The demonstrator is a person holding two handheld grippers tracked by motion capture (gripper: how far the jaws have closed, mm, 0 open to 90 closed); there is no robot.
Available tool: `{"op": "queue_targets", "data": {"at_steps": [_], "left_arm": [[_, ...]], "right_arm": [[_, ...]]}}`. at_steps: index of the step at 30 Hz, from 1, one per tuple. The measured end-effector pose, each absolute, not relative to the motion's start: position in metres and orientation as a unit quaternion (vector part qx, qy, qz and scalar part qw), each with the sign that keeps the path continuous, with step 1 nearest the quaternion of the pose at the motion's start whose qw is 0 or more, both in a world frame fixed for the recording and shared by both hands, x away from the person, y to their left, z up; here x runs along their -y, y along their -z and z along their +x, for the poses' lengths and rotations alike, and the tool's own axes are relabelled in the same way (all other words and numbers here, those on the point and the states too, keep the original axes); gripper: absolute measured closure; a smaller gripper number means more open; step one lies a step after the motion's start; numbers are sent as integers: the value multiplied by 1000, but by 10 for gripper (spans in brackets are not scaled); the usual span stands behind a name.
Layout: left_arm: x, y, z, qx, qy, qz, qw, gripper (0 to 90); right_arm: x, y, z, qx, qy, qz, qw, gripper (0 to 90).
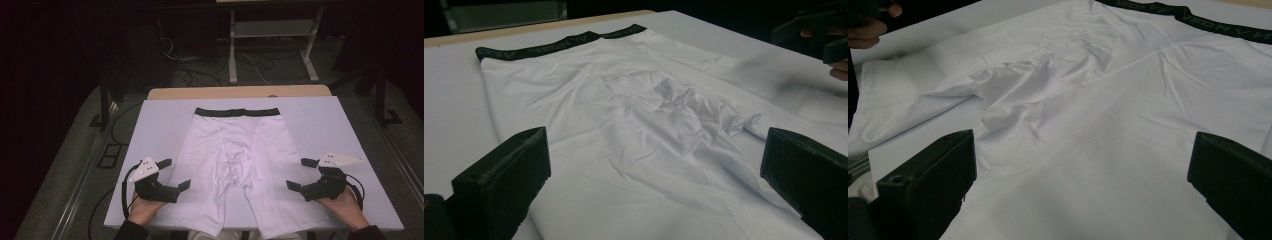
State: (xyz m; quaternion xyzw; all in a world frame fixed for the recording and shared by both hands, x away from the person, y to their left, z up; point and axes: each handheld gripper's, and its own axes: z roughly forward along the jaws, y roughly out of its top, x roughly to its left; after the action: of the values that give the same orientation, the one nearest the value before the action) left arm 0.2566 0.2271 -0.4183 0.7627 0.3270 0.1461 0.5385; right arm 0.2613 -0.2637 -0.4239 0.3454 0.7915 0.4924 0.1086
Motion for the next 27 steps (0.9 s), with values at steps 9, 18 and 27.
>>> {"op": "queue_targets", "data": {"at_steps": [9,18,27], "left_arm": [[-227,418,256,-326,-147,763,538,0],[-227,418,256,-324,-147,764,539,0],[-227,418,255,-326,-148,764,537,0]], "right_arm": [[264,423,261,-791,-493,346,108,0],[267,420,260,-787,-496,349,112,0],[266,415,259,-785,-497,352,118,0]]}}
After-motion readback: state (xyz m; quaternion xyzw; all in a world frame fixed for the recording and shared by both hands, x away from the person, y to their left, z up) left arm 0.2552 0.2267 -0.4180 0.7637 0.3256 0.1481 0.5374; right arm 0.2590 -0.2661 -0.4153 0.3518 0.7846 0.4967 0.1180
